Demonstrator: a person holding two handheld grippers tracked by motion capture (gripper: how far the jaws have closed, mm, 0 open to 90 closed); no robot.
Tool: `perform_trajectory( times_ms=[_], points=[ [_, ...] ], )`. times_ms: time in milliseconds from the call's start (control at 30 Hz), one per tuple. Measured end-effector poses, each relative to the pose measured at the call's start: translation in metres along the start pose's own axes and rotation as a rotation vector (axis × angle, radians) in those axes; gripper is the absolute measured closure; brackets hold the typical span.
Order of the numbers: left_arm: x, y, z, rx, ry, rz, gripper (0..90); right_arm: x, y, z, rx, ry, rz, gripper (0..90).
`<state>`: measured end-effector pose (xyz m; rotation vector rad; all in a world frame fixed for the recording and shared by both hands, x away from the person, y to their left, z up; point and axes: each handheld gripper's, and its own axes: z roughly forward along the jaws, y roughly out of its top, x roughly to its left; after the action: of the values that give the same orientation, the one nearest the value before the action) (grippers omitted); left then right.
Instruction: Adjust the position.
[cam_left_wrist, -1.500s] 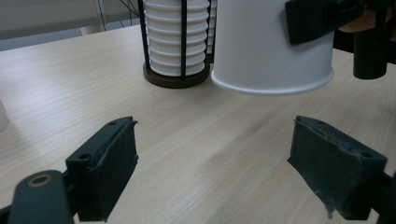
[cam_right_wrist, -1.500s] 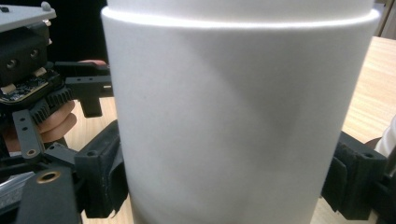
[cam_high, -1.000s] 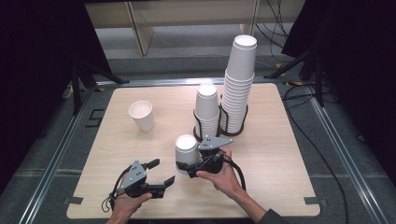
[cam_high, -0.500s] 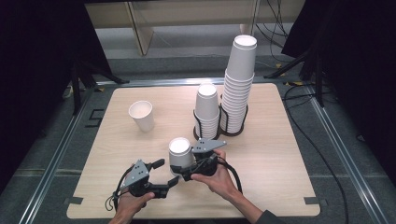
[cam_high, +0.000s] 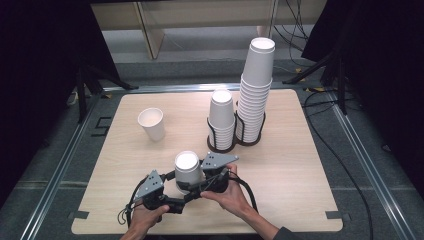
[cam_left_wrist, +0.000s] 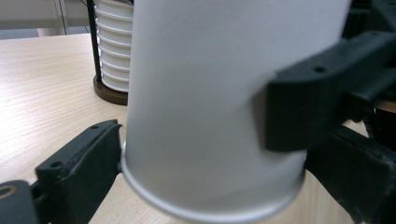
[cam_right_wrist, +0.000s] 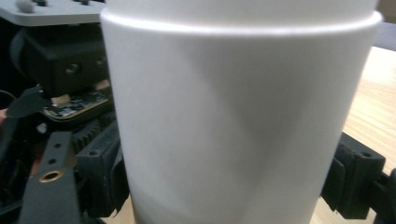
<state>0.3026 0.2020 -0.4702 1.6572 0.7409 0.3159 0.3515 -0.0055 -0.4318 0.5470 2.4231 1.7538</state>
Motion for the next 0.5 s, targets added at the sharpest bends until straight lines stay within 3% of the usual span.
perform_trajectory(
  times_ms=[233, 300, 333, 400, 467, 500],
  points=[
    [-0.0022, 0.001, 0.0001, 0.016, 0.017, 0.017, 2.0, 0.0071, -0.0001, 0.0028, -0.005, 0.019, 0.006, 17.9],
    [-0.0028, 0.0011, 0.0006, 0.007, 0.019, 0.013, 1.8, 0.0064, 0.0005, 0.0031, -0.015, 0.017, -0.016, 17.9],
    [-0.0029, 0.0011, 0.0008, 0.006, 0.02, 0.014, 1.3, 0.0072, 0.0001, 0.0039, -0.021, 0.042, 0.011, 17.9],
    [-0.003, 0.0009, 0.0012, 0.006, 0.02, 0.018, 1.1, 0.0075, 0.0005, 0.003, -0.026, 0.022, 0.001, 17.9],
    [-0.0033, 0.0004, 0.0026, 0.003, 0.017, 0.019, 1.3, 0.0088, 0.0, 0.004, -0.024, 0.045, 0.02, 17.8],
    [-0.0035, -0.0002, 0.0041, -0.007, 0.012, 0.016, 1.2, 0.0101, 0.0001, 0.0031, -0.011, 0.031, 0.022, 17.9]
  ],
)
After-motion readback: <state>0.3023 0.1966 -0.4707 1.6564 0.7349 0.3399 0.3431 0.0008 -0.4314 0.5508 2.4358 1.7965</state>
